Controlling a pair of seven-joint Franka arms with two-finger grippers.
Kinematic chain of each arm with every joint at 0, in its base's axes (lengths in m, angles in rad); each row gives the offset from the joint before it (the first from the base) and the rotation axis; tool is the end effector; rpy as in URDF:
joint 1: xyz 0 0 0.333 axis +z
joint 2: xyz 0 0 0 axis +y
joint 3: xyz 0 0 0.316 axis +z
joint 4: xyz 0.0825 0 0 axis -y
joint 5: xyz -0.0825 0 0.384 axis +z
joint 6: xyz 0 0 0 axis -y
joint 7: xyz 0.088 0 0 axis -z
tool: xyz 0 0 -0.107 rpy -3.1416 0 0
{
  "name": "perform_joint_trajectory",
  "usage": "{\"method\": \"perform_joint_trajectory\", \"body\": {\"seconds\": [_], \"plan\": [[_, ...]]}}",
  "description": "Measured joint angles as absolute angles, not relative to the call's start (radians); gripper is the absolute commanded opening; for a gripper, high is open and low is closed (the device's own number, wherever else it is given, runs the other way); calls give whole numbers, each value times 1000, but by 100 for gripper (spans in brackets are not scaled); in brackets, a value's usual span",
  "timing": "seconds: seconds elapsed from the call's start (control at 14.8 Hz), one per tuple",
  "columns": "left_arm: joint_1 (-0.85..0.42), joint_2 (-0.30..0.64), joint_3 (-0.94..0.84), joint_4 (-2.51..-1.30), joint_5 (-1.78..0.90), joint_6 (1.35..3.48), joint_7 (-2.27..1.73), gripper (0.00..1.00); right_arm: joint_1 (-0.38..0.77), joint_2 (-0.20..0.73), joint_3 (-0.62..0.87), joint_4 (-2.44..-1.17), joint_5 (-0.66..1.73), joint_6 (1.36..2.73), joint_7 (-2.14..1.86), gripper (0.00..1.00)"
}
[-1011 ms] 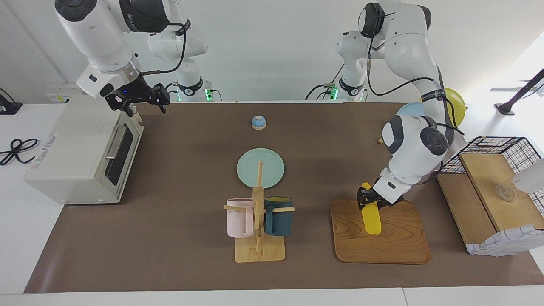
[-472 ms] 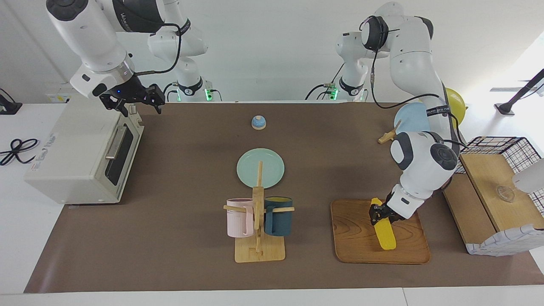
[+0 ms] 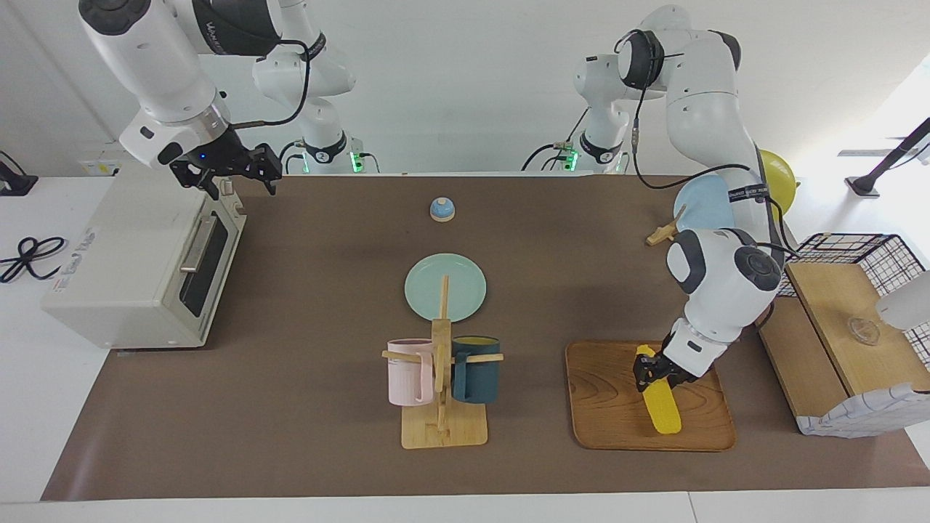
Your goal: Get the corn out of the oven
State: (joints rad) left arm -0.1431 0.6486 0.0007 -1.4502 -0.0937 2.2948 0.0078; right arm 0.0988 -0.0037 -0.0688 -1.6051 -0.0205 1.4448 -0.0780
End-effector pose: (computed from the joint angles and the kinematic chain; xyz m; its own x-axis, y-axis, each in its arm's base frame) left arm 0.7293 -0.1067 0.3251 0.9775 -0.0856 0.1929 -0.1024 -0.9916 0.0789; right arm 0.5377 0.0137 0.6006 0.9820 0.1049 -0.1570 0.1075 -0.9942 0.0080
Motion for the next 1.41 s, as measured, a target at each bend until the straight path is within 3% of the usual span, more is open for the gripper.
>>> {"method": "perform_joint_trajectory", "body": {"seconds": [0.4, 0.61, 1.41], "plan": [[-142, 655, 2, -1447, -79, 2301, 8, 100, 100, -4, -69, -1605, -20, 1447, -78, 100], [-133, 613, 6, -1435, -79, 2242, -10, 100, 100, -4, -69, -1605, -20, 1447, -78, 100], [-88, 129, 22, -1420, -50, 1482, -52, 100, 100, -4, -69, -1605, -20, 1447, -78, 100]]}}
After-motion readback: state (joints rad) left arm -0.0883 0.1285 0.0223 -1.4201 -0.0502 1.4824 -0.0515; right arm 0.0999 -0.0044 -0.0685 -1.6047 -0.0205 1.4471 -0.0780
